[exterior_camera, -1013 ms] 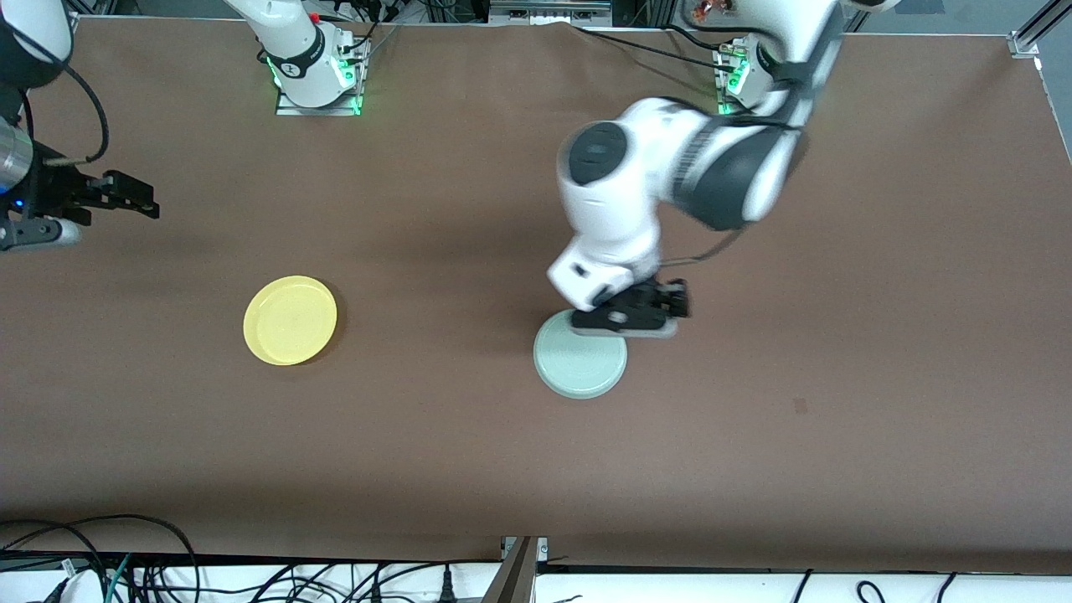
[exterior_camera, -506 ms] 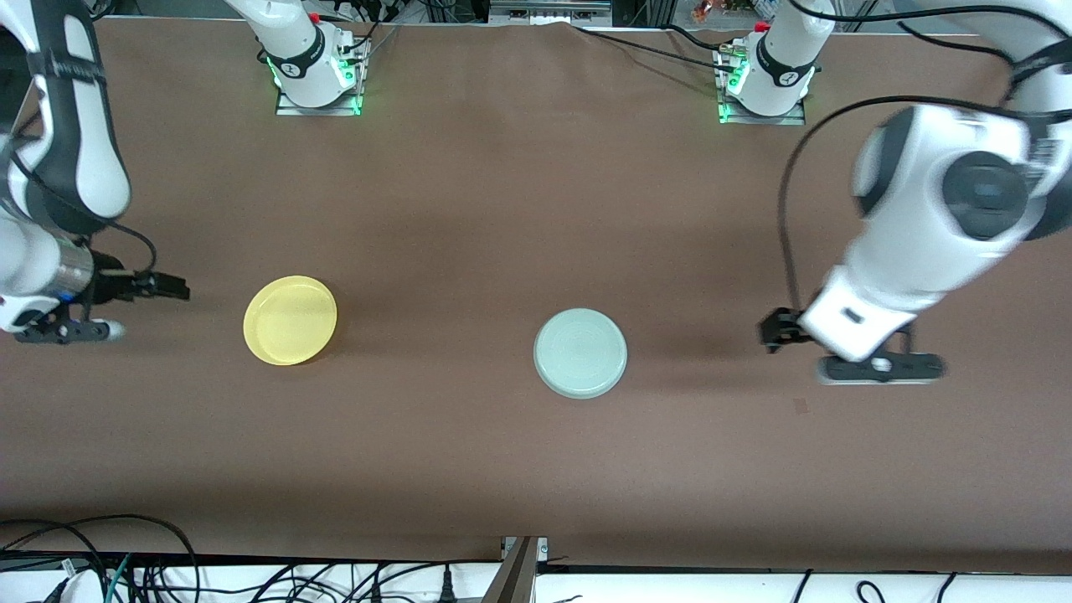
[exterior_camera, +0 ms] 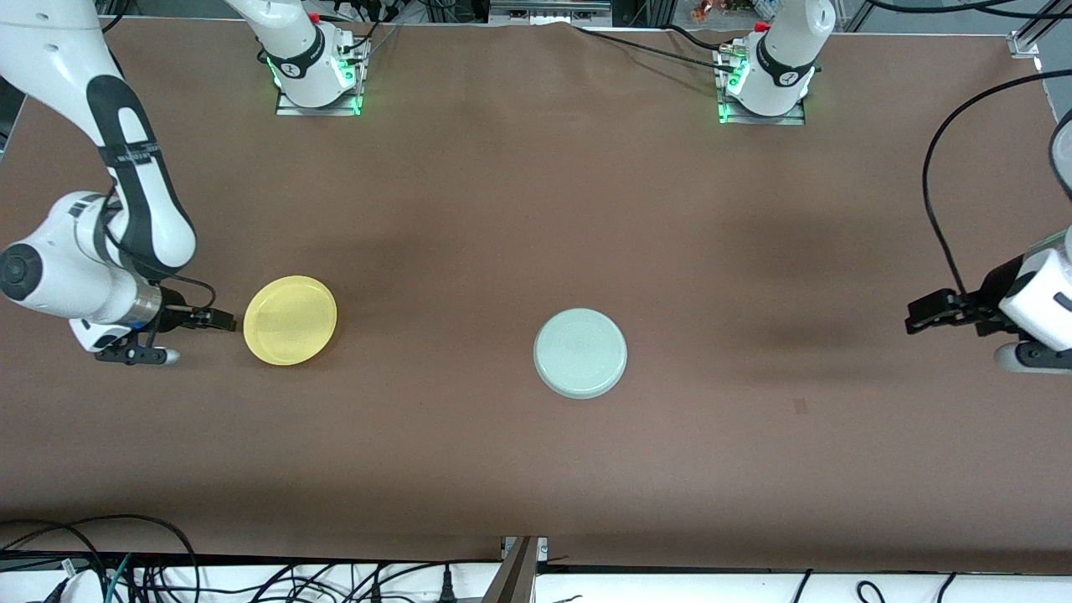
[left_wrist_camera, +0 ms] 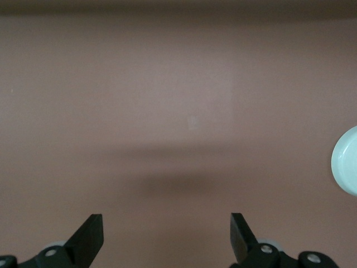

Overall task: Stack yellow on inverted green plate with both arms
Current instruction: 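Grasp the yellow plate's rim with the right gripper, then slide the yellow plate with the right gripper onto the green plate, then open the right gripper to release the yellow plate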

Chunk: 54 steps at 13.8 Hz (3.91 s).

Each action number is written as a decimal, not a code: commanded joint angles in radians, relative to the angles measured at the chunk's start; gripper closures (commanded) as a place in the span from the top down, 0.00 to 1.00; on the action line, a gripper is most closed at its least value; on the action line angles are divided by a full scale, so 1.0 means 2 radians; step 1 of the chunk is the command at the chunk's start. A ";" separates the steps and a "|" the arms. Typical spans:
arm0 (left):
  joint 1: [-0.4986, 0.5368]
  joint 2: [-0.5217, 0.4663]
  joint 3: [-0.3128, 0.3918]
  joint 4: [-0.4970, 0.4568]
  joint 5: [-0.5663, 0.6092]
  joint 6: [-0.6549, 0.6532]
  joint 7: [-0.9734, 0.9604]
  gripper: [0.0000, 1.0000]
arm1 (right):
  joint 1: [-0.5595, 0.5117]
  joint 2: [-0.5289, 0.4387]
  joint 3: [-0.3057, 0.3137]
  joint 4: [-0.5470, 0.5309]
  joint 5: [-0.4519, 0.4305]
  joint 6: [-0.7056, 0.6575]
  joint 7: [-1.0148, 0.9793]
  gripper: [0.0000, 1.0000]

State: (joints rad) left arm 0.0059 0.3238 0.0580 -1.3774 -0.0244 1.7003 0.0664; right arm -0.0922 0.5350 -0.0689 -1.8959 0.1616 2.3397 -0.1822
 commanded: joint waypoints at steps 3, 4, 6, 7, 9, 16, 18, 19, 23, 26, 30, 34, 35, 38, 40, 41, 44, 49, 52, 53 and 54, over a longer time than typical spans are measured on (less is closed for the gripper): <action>0.001 -0.056 0.008 -0.071 -0.011 -0.005 0.014 1.00 | -0.006 -0.001 0.011 -0.030 0.049 0.015 -0.012 0.36; -0.004 -0.064 0.008 -0.080 -0.011 -0.005 0.014 1.00 | -0.006 -0.001 0.011 -0.031 0.049 0.016 -0.014 0.22; -0.008 -0.071 0.007 -0.094 -0.011 -0.006 0.011 1.00 | -0.006 0.005 0.011 -0.033 0.049 0.015 -0.025 0.07; -0.010 -0.066 0.007 -0.088 -0.011 -0.008 0.014 1.00 | -0.006 0.004 0.011 -0.033 0.050 0.014 -0.041 0.00; -0.002 -0.056 0.006 -0.084 -0.011 -0.006 0.014 1.00 | -0.006 0.002 0.013 -0.034 0.070 0.011 -0.052 0.00; -0.008 -0.047 0.005 -0.062 -0.011 -0.005 -0.008 1.00 | -0.001 -0.048 0.044 0.008 0.089 -0.112 -0.017 0.00; -0.011 -0.045 0.003 -0.062 -0.007 -0.005 -0.012 1.00 | -0.001 -0.056 0.082 0.040 0.089 -0.150 0.043 0.00; -0.011 -0.045 0.003 -0.061 -0.007 -0.005 -0.013 1.00 | -0.001 -0.055 0.102 0.047 0.090 -0.148 0.061 0.00; -0.008 -0.042 0.003 -0.061 -0.004 -0.005 -0.009 1.00 | 0.065 -0.050 0.141 0.060 0.089 -0.108 0.177 0.00; -0.005 -0.042 0.003 -0.061 -0.004 -0.005 -0.006 1.00 | 0.152 -0.040 0.141 0.064 0.089 -0.057 0.282 0.00; -0.007 -0.042 0.003 -0.061 -0.003 -0.005 -0.006 1.00 | 0.238 0.019 0.141 0.112 0.085 0.026 0.408 0.00; -0.004 -0.041 0.003 -0.061 -0.007 -0.005 -0.005 1.00 | 0.285 0.091 0.140 0.161 0.083 0.110 0.493 0.00; -0.004 -0.041 0.003 -0.061 -0.007 -0.005 -0.005 1.00 | 0.289 0.103 0.140 0.162 0.086 0.134 0.496 0.00; -0.004 -0.041 0.003 -0.061 -0.008 -0.005 -0.005 1.00 | 0.291 0.140 0.140 0.175 0.088 0.189 0.496 0.00; -0.003 -0.041 0.003 -0.061 -0.008 -0.005 -0.003 1.00 | 0.295 0.150 0.140 0.183 0.089 0.190 0.498 0.00; -0.003 -0.041 0.003 -0.061 -0.008 -0.005 -0.003 1.00 | 0.300 0.154 0.140 0.183 0.088 0.198 0.508 0.00; -0.004 -0.041 0.003 -0.061 -0.008 -0.005 -0.003 1.00 | 0.308 0.159 0.140 0.183 0.087 0.221 0.516 0.00; -0.002 -0.041 0.003 -0.061 -0.010 -0.005 -0.003 1.00 | 0.312 0.155 0.136 0.176 0.083 0.244 0.515 1.00; -0.002 -0.041 0.003 -0.061 -0.010 -0.005 -0.003 1.00 | 0.308 0.139 0.132 0.175 0.080 0.235 0.510 1.00; -0.002 -0.041 0.003 -0.061 -0.010 -0.005 -0.003 1.00 | 0.308 0.121 0.123 0.175 0.080 0.200 0.510 1.00; -0.002 -0.041 0.003 -0.061 -0.010 -0.005 -0.003 1.00 | 0.308 0.097 0.105 0.178 0.076 0.146 0.506 1.00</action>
State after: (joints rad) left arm -0.0037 0.2318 0.0638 -1.5182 -0.0244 1.6912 0.0481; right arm 0.5173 0.8185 0.1942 -1.5363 0.3233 2.7729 0.8347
